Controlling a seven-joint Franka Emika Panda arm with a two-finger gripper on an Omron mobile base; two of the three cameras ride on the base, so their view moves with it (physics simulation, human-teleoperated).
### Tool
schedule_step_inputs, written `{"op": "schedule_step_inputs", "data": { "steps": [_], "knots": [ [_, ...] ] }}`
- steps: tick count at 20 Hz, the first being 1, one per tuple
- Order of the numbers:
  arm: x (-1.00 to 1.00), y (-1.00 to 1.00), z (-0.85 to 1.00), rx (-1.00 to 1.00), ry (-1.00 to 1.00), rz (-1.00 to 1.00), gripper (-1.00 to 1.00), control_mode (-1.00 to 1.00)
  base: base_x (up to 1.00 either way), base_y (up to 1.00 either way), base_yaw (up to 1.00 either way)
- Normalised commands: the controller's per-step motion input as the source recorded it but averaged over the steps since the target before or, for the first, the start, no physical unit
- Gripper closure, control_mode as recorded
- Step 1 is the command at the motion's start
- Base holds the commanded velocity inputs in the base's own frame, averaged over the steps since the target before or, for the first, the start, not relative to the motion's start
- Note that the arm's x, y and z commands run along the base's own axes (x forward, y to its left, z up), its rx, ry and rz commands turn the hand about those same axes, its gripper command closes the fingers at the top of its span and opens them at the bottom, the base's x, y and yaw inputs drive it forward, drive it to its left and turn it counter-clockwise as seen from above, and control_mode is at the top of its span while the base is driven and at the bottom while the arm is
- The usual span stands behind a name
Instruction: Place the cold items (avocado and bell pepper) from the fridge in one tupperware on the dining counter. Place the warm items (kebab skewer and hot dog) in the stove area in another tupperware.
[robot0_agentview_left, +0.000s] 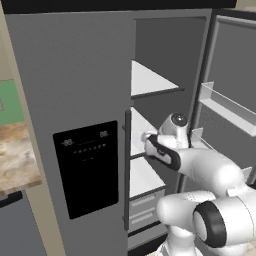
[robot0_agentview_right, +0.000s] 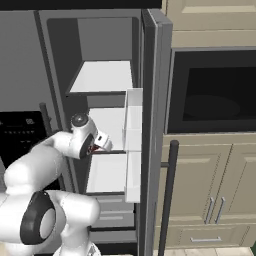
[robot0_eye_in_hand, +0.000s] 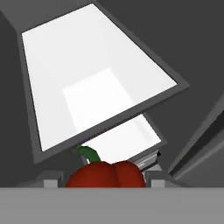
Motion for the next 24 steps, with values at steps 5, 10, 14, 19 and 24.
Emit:
{"op": "schedule_step_inputs", "data": {
  "steps": [5, 10, 14, 19, 24],
  "knots": [
    [-0.85, 0.0, 0.99, 0.0, 0.21, 0.0, 1.0, -1.0, 0.0, 0.0, 0.0],
    [-0.82, 0.0, 0.99, 0.0, 0.27, 0.0, 1.0, -1.0, 0.0, 0.0, 0.0],
    [-0.86, 0.0, 0.76, 0.0, 0.19, 0.0, 1.0, -1.0, 0.0, 0.0, 0.0],
    [-0.99, 0.0, 0.52, 0.0, 0.09, 0.0, 1.0, -1.0, 0.0, 0.0, 0.0],
    [-0.59, 0.0, 0.34, 0.0, 0.08, 0.0, 1.0, -1.0, 0.0, 0.0, 0.0]
  ]
}}
